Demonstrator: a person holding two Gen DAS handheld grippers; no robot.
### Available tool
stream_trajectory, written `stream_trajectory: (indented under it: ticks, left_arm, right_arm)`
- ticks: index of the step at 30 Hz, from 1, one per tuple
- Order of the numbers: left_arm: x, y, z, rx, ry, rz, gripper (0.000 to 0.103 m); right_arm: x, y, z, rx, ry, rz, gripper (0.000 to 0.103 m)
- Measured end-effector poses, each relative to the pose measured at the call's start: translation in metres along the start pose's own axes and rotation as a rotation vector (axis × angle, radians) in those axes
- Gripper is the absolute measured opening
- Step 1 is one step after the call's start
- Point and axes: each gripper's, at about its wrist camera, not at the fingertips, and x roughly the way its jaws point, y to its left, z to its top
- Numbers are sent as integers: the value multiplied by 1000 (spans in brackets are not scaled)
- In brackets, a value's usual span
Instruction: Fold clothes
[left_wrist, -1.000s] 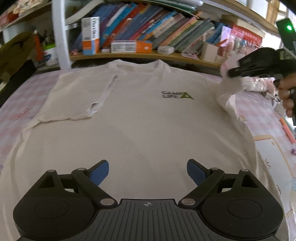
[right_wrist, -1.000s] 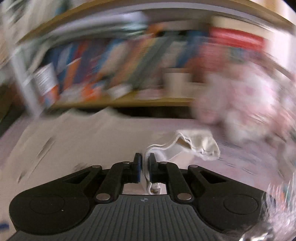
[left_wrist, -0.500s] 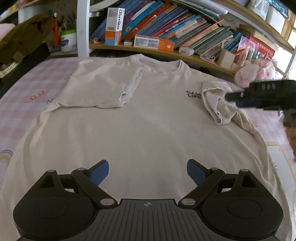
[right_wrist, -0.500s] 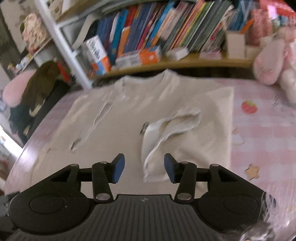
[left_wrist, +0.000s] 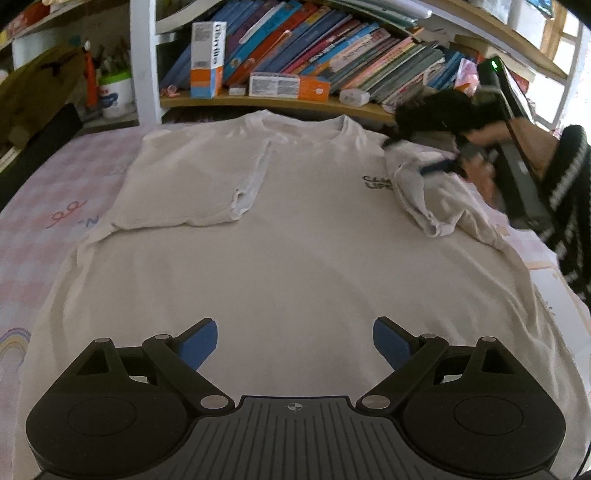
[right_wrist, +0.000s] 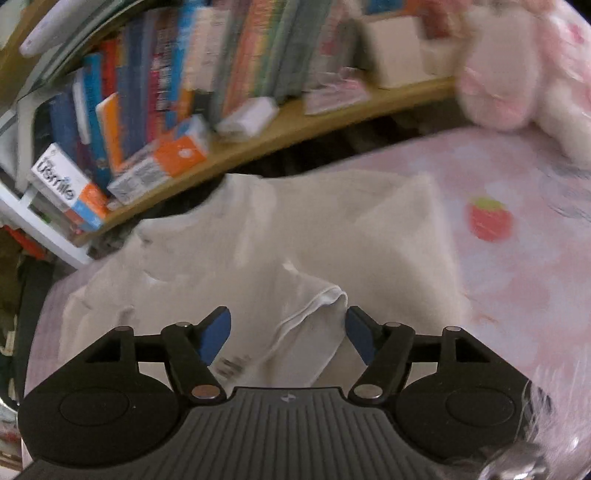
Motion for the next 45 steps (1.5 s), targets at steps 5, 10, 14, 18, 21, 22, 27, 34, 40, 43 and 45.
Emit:
stream_trajectory:
  ticks: [5, 10, 14, 18, 21, 22, 27, 34, 40, 43, 45]
  left_arm:
    - [2, 5, 3, -19, -2, 0, 93]
    - [4, 6, 4, -31, -11, -14, 93]
    - [7, 5, 3, -33, 4, -28, 93]
    - [8, 1, 4, -25, 2, -38, 93]
    - [7, -4, 4, -12, 0, -44, 93]
    - [7, -5, 4, -9, 0, -44, 93]
    - [4, -11, 3, 11, -10, -45, 93]
    - [2, -5, 1, -16, -9, -23, 93]
    - [4, -5, 3, -21, -11, -17, 93]
    - [6, -10, 4, -8, -4, -24, 93]
    - [7, -12, 5, 1, -6, -27, 93]
  right_arm:
    - [-16, 23, -10, -34, -9, 401, 67]
    - [-43, 14, -48, -117, 8, 293, 61]
    - [-60, 4, -79, -172, 21, 225, 60]
    - [-76, -6, -109, -228, 33, 157, 59]
    - [-88, -13, -129, -257, 38, 111, 58]
    - [-88, -15, -127, -224, 30, 107, 57]
    - [-79, -31, -111, 29, 25, 54, 33]
    - [-71, -49, -106, 323, 64, 62, 9]
    - [-73, -69, -112, 645, 40, 296, 8]
    - [-62, -72, -113, 619, 119, 235, 20]
    - [-67, -67, -110, 527, 118, 223, 31]
